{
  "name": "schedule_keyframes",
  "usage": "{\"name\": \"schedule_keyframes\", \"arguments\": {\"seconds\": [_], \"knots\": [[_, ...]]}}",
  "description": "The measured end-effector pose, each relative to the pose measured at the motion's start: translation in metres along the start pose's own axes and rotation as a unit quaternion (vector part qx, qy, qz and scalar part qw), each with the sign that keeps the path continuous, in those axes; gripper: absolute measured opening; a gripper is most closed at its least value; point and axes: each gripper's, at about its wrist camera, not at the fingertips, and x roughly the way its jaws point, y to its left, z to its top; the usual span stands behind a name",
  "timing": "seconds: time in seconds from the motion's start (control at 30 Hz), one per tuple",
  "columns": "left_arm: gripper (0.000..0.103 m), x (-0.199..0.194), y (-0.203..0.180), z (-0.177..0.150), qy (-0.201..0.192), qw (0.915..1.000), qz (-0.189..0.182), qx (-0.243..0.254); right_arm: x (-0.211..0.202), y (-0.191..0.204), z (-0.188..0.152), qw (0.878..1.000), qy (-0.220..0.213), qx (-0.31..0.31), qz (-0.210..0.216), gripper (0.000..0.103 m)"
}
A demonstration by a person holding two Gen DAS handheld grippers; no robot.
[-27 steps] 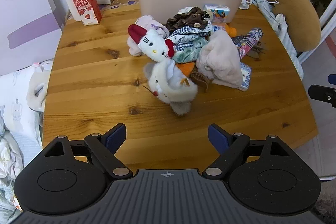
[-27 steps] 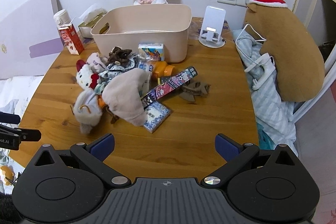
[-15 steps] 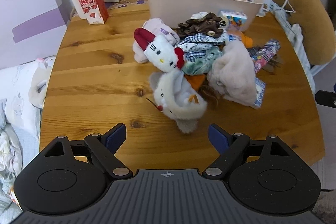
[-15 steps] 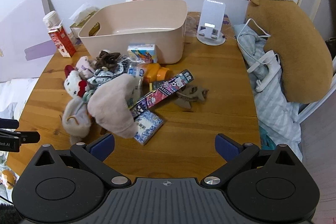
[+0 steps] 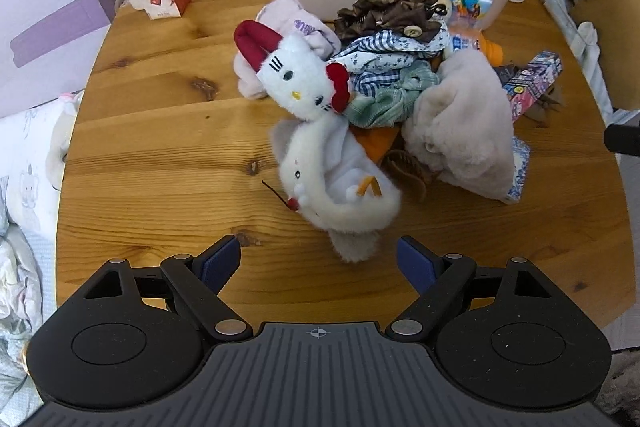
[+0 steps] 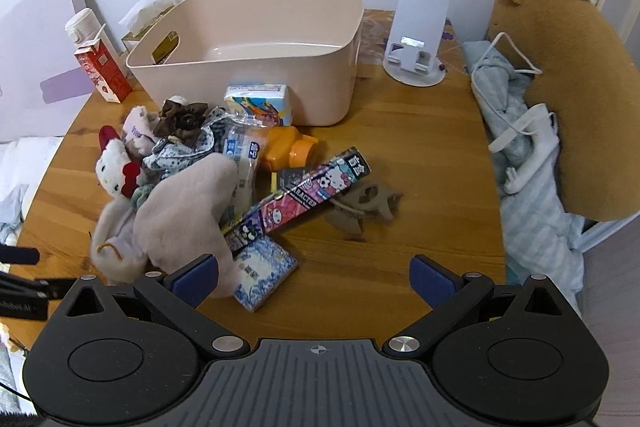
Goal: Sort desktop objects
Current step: 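Move left tool to the white plush while right tool reaches the pink blind box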
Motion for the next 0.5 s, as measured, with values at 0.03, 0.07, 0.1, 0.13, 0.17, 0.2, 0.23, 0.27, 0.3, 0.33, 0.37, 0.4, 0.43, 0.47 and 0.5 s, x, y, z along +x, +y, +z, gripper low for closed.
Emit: {"name": "schedule_keyframes", "arguments": {"seconds": [0.03,0.07,0.1,0.13,0.17,0.2,0.23,0.27,0.3,0.33,0.37,0.4,0.43,0.47,0.5], "knots": [[0.086,0.002,-0.001,0.002,0.001,1.0000,0.001,-0.001,0.003,-0.001,0.002,1.000,0.002,0.001,0.003,0.103],[0.086,0.005,-0.001,0.003,0.003,1.0000,0.003,-0.003,0.007,-0.002,0.005,1.000,0.004,0.002,0.006,0.103],[0.086,0.007,-0.002,0.006,0.005,1.0000,0.004,-0.005,0.010,-0.003,0.007,1.000,0.005,0.002,0.008,0.103],[0.086,0.010,-0.002,0.008,0.008,0.9999,0.005,-0.007,0.014,-0.004,0.009,1.000,0.004,0.003,0.010,0.103],[0.086,0.012,-0.002,0.010,0.011,0.9999,0.005,-0.009,0.016,-0.006,0.010,1.000,0.002,0.005,0.014,0.103],[0.086,0.014,-0.003,0.013,0.014,0.9998,0.006,-0.010,0.019,-0.007,0.012,1.000,0.000,0.006,0.016,0.103],[0.086,0.017,-0.004,0.015,0.017,0.9998,0.009,-0.010,0.022,-0.009,0.014,1.000,0.001,0.007,0.017,0.103],[0.086,0.019,-0.006,0.017,0.016,0.9997,0.014,-0.009,0.025,-0.010,0.015,1.000,0.004,0.008,0.018,0.103],[0.086,0.021,-0.007,0.018,0.014,0.9996,0.022,-0.008,0.029,-0.011,0.017,1.000,0.005,0.009,0.019,0.103],[0.086,0.023,-0.008,0.020,0.012,0.9995,0.028,-0.006,0.032,-0.012,0.019,1.000,0.007,0.010,0.021,0.103],[0.086,0.026,-0.008,0.022,0.013,0.9995,0.030,-0.004,0.035,-0.013,0.020,1.000,0.008,0.012,0.025,0.103],[0.086,0.029,-0.009,0.023,0.016,0.9995,0.027,0.000,0.038,-0.014,0.022,0.999,0.009,0.014,0.031,0.103],[0.086,0.033,-0.010,0.025,0.021,0.9994,0.026,0.001,0.041,-0.016,0.023,0.999,0.010,0.018,0.038,0.103],[0.086,0.035,-0.010,0.026,0.025,0.9993,0.027,0.002,0.044,-0.016,0.024,0.999,0.010,0.023,0.044,0.103],[0.086,0.037,-0.011,0.027,0.025,0.9993,0.029,0.004,0.047,-0.016,0.025,0.999,0.011,0.027,0.045,0.103]]}}
